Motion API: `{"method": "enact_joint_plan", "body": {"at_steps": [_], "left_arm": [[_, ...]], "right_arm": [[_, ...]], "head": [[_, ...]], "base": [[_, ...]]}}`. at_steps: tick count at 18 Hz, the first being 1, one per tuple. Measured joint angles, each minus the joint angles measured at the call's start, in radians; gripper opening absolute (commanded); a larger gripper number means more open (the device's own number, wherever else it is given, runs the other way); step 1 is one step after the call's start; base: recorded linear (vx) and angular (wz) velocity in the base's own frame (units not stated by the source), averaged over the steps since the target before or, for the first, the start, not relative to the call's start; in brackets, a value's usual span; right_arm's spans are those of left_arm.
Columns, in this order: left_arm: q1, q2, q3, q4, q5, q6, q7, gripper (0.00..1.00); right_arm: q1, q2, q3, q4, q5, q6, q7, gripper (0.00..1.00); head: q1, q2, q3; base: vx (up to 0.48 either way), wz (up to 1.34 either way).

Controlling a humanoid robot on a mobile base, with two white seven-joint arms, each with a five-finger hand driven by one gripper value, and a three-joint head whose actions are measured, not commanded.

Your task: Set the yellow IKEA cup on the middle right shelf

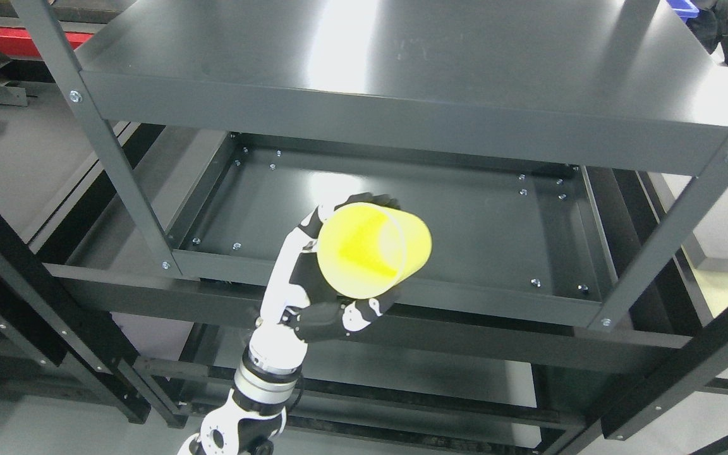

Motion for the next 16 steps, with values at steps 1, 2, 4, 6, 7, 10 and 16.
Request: {"method": "enact_joint_plan", "body": {"at_steps": [1, 2, 4, 6, 7, 10, 16], "left_arm": [[-0.020, 0.000, -0.016, -0.003, 0.000, -0.001, 0.000, 0.00], [-0.039, 0.000, -0.035, -0.005, 0.000, -0.001, -0.001, 0.01], [-0.085, 0.000, -0.089, -0.010, 0.000, -0.001, -0.001, 0.01], [-0.129, 0.000, -0.142, -0.013, 0.001, -0.003, 0.004, 0.01], [-0.153, 0.000, -0.163, -0.015, 0.002, -0.003, 0.007, 0.00], [-0.228, 0.000, -0.212, -0.018, 0.011, 0.000, 0.051, 0.00], [-0.471, 0.000, -0.260, -0.022, 0.034, 0.078, 0.318, 0.00]], "right_arm": [[0.000, 0.000, 0.000, 0.000, 0.000, 0.000, 0.000, 0.99], [0.000, 0.000, 0.000, 0.000, 0.000, 0.000, 0.000, 0.99], [0.000, 0.000, 0.000, 0.000, 0.000, 0.000, 0.000, 0.99], [0.000, 0.000, 0.000, 0.000, 0.000, 0.000, 0.000, 0.99], [0.000, 0.000, 0.000, 0.000, 0.000, 0.000, 0.000, 0.99], [0.000, 0.000, 0.000, 0.000, 0.000, 0.000, 0.000, 0.99], [0.000, 0.000, 0.000, 0.000, 0.000, 0.000, 0.000, 0.99]], "head": [[0.0000, 0.000, 0.000], [0.0000, 0.000, 0.000], [0.0000, 0.000, 0.000], [0.0000, 0.000, 0.000], [0.0000, 0.000, 0.000], [0.0000, 0.000, 0.000], [0.0000, 0.000, 0.000]], "base": [[0.070, 0.06], [0.070, 0.06], [0.054, 0.04], [0.050, 0.03], [0.040, 0.02], [0.015, 0.00], [0.002, -0.01]]}}
